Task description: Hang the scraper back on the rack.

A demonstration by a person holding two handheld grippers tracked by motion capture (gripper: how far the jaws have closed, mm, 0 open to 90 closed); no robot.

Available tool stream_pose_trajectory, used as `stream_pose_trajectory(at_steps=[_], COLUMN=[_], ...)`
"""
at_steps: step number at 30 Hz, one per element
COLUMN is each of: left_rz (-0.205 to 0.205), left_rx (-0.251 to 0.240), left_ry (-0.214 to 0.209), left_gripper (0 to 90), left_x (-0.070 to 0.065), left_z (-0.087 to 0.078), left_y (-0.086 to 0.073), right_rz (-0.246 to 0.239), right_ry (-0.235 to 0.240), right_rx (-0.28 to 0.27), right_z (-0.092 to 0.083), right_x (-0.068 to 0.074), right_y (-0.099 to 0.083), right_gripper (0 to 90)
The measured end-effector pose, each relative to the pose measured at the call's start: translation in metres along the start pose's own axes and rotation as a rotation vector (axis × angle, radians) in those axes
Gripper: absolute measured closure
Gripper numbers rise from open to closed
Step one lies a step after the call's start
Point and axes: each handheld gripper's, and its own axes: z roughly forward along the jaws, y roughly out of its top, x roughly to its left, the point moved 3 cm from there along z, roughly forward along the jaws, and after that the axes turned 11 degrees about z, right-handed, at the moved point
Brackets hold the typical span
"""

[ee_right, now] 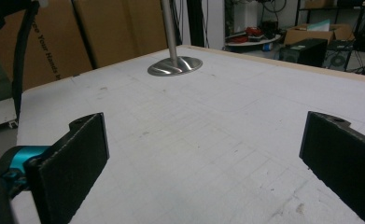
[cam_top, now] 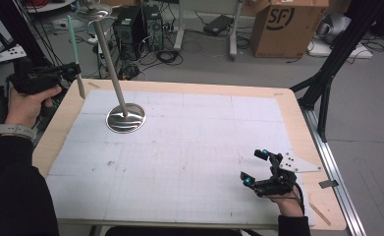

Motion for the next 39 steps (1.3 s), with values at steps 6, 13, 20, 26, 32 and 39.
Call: stream_pose_trajectory(at_steps=[6,13,20,26,32,39], left_rz=[-0.007,-0.007,0.02,0.064,0.082,0.082], left_rx=[0.014,0.014,0.002,-0.019,-0.038,-0.06], left_ry=[0.031,0.043,0.077,0.134,0.11,-0.035], left_gripper=[80.3,80.3,73.2,55.9,44.0,20.8], left_x=[-0.001,-0.004,-0.008,-0.014,-0.028,-0.048], left_z=[0.007,0.013,0.014,0.006,0.001,0.001], left_y=[-0.002,-0.003,0.001,0.001,-0.006,-0.018], right_rz=[-0.003,-0.002,-0.002,-0.004,-0.003,-0.005], right_ry=[0.001,0.003,0.003,0.008,0.013,0.015], right_rx=[0.003,0.001,0.0,0.007,0.014,0.008], right_z=[0.001,0.0,0.0,0.002,0.004,0.004], right_x=[0.0,0.001,0.001,0.002,0.004,0.004], right_y=[0.0,0.0,0.0,0.0,0.0,0.0], right_gripper=[0.3,0.3,0.3,0.3,0.3,0.3])
